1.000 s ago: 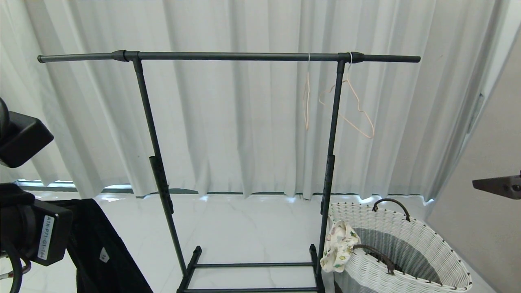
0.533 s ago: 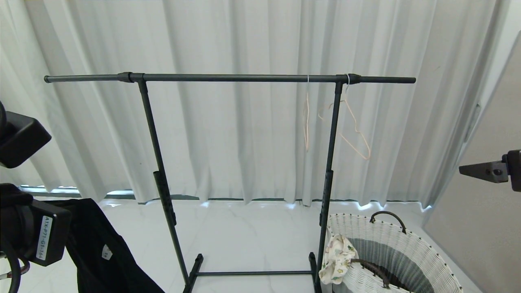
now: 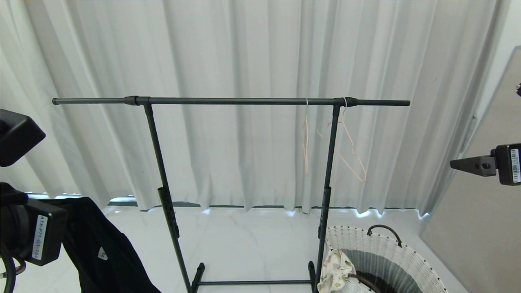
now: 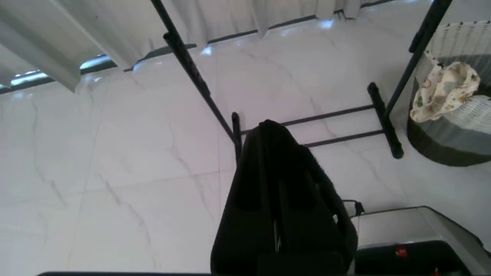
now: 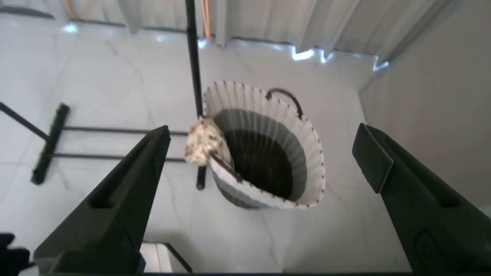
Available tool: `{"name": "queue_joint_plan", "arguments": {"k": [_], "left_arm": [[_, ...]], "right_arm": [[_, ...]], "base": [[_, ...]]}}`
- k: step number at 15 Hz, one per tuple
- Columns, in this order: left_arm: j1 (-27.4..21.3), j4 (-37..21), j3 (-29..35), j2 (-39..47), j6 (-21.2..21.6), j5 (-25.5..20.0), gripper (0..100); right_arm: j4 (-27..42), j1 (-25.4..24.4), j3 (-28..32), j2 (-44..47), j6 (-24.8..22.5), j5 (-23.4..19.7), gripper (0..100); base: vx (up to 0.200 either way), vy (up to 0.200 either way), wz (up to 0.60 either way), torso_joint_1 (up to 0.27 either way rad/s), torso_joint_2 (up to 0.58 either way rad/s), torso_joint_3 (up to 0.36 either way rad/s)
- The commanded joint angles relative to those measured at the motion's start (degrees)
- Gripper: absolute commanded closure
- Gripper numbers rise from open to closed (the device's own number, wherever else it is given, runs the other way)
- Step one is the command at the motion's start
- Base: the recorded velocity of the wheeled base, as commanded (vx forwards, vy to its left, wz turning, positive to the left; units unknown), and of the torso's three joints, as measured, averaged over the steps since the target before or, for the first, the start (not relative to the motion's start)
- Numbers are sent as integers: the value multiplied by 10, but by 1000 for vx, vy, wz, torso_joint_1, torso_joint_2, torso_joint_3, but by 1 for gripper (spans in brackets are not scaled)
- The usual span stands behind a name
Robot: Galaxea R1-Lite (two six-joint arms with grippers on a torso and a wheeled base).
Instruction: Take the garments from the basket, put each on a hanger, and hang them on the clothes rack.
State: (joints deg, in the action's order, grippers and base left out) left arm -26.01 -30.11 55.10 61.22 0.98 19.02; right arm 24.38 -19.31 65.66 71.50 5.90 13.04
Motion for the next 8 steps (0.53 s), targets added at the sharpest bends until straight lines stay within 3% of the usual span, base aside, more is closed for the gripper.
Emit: {"name": "queue_joint_plan", "arguments": {"k": [1,5,8], "left_arm": [[0,0,0,1,0,1,100],[-11,-1,-3,-4,0,0,100],[-11,0,-1,-5,0,0,100]], "right_arm": [[-9,1,-8,3,0,-11,0],[-54,39,-19,7,-41,-99,0],[-63,45,-18,22,-51,-106,0]], "base": [[0,0,0,144,-305,-183],[200,0,0,38,-89,-49],[200,0,0,19,-1,-10]]}}
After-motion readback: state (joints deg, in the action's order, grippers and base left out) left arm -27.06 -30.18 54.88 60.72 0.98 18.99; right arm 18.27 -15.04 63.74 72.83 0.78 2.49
